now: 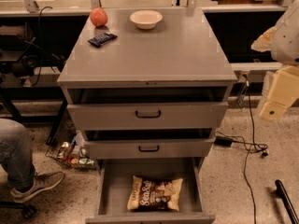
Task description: Pick brown chip bag from bottom drawer and place on counter
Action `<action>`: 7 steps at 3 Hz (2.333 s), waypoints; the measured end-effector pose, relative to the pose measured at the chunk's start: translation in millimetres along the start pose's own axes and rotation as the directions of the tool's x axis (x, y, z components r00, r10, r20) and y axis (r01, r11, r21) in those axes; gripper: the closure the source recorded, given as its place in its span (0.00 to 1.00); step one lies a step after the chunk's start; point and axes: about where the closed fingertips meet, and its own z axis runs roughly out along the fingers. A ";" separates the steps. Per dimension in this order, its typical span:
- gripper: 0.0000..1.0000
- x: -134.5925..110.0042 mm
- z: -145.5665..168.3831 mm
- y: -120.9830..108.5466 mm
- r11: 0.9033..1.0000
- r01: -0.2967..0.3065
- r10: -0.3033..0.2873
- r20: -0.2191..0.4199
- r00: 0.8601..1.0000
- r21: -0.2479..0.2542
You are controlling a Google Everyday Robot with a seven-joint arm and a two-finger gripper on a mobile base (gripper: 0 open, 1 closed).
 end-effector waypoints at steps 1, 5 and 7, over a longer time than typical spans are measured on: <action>0.00 0.0 0.0 0.0 1.000 0.000 0.000 0.000 1.000 0.000; 0.00 -143.7 230.9 97.1 0.961 -0.003 0.114 0.387 0.915 -0.276; 0.00 -143.3 243.4 98.8 0.966 0.007 0.090 0.365 0.927 -0.258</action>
Offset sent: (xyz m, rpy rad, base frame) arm 0.0084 0.0432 -0.1150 0.3677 0.1402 -0.0017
